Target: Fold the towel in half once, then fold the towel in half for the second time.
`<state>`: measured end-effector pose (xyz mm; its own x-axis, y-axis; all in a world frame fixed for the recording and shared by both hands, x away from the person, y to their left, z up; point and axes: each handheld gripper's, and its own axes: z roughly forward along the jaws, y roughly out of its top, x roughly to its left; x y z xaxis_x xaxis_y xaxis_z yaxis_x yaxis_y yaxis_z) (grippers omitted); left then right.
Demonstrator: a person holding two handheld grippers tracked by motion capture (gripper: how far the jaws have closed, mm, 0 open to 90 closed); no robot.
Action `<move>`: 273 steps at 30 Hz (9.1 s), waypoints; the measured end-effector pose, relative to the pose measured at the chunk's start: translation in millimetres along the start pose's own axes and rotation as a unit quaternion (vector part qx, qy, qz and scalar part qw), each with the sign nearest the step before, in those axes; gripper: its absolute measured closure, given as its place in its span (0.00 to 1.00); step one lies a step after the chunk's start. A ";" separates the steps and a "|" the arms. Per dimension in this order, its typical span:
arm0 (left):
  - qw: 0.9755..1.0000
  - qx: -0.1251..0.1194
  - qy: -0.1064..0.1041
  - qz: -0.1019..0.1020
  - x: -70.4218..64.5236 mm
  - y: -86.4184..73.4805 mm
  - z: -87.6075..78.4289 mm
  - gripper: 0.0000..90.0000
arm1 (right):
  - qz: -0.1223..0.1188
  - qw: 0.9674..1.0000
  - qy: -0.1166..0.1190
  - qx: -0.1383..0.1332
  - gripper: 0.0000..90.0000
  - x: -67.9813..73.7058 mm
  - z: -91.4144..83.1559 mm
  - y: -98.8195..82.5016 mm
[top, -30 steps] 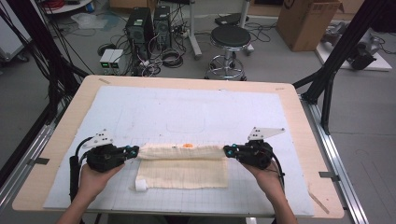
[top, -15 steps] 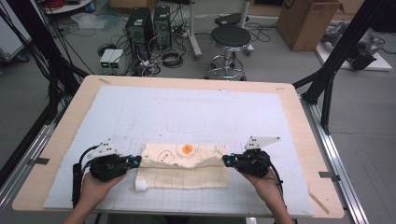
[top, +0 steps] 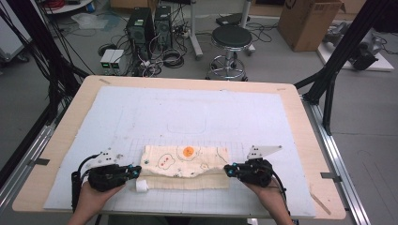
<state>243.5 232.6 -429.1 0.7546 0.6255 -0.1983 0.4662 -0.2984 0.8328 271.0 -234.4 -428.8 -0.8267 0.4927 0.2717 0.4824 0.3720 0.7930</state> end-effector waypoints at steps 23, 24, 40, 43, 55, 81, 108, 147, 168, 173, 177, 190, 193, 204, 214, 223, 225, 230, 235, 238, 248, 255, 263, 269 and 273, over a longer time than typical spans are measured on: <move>1.000 0.009 -0.022 0.011 -7.2 5.7 5.8 0.79 | -0.001 0.999 0.041 0.003 0.83 8.5 -4.0 0.7; 1.000 0.016 -0.019 0.017 -7.3 4.8 6.9 0.79 | -0.005 0.999 0.039 0.012 0.83 9.4 -0.5 -0.4; 0.996 0.069 -0.048 0.023 -4.5 -11.3 11.1 0.73 | -0.021 0.998 0.011 0.066 0.83 13.5 7.9 -14.8; 0.996 0.068 -0.044 0.029 -4.6 -12.0 11.1 0.74 | -0.023 0.998 0.007 0.064 0.91 12.4 7.6 -14.6; 0.998 0.057 -0.029 0.017 -2.4 -10.4 9.3 0.89 | -0.027 0.998 0.009 0.056 0.95 15.5 3.3 -11.9; 0.997 0.025 -0.073 -0.001 -2.4 -9.1 -7.5 0.77 | -0.039 0.997 0.042 0.059 0.76 28.0 -1.6 -11.9; 1.000 -0.006 0.000 0.023 -2.8 61.8 75.7 0.99 | -0.009 1.000 0.006 -0.011 0.99 -7.1 62.2 70.0; 0.994 0.065 0.083 0.003 45.8 38.6 67.5 0.97 | 0.029 0.995 -0.070 0.067 0.99 -45.5 62.3 42.3; 0.995 0.060 0.082 0.001 46.1 37.4 68.3 0.97 | 0.042 0.995 -0.079 0.041 0.97 -58.3 38.9 26.5; 0.996 0.051 0.074 0.010 42.1 37.7 65.8 0.96 | 0.029 0.997 -0.070 0.028 0.92 -50.5 38.1 30.5; 0.998 0.031 0.060 0.011 39.5 37.8 58.3 0.93 | 0.019 0.998 -0.061 0.011 0.86 -43.5 35.4 34.1; 0.999 -0.009 0.030 0.025 27.6 37.6 33.0 0.68 | -0.004 0.998 -0.057 -0.014 0.54 -22.0 20.4 33.9; 0.999 -0.010 0.034 0.035 22.3 35.7 30.4 0.63 | -0.008 0.998 -0.061 -0.016 0.46 -16.5 19.0 31.1; 0.999 -0.046 0.026 0.002 22.5 29.5 10.7 0.50 | -0.011 0.996 -0.082 -0.044 0.25 -9.7 10.3 30.3; 0.998 -0.052 0.037 -0.002 23.6 31.3 4.6 0.36 | -0.002 0.995 -0.085 -0.050 0.18 -3.7 2.5 25.4; 0.998 -0.051 0.037 0.001 14.7 21.9 -4.2 0.35 | 0.003 0.994 -0.088 -0.061 0.15 0.5 -3.1 18.8; 0.998 -0.051 0.039 0.006 13.4 21.0 -4.7 0.35 | 0.004 0.994 -0.089 -0.060 0.15 1.9 -3.3 17.9; 0.998 -0.052 0.042 0.008 14.1 20.7 -3.9 0.35 | -0.001 0.994 -0.092 -0.054 0.15 4.1 -2.2 16.4; 0.998 -0.054 0.043 0.010 14.3 21.4 -3.5 0.35 | 0.003 0.994 -0.090 -0.055 0.15 4.2 -2.4 17.1; 0.998 -0.053 0.041 0.011 14.4 21.8 -2.6 0.35 | 0.002 0.994 -0.093 -0.055 0.15 3.6 -1.7 17.2; 0.998 -0.049 0.047 0.006 17.2 22.8 -1.1 0.35 | 0.000 0.995 -0.094 -0.042 0.16 1.2 1.0 19.2; 0.997 -0.053 0.050 0.004 21.5 33.2 3.6 0.39 | 0.003 0.994 -0.096 -0.050 0.17 -10.8 -1.8 31.5; 0.998 -0.023 0.058 -0.009 35.1 46.9 19.8 0.45 | 0.019 0.993 -0.112 -0.043 0.22 -32.4 -0.7 47.7; 0.997 -0.017 0.068 -0.013 45.2 53.7 30.5 0.48 | 0.021 0.993 -0.113 -0.018 0.35 -43.5 12.4 53.9; 0.997 -0.028 0.065 -0.019 50.7 53.7 36.7 0.49 | 0.031 0.994 -0.106 0.003 0.44 -51.3 20.9 51.4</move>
<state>323.7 221.9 -413.4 0.6694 0.7244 -0.1648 0.4637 -0.2341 0.8545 344.3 -224.1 -413.4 -0.7163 0.6691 0.1978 0.5323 0.3408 0.7749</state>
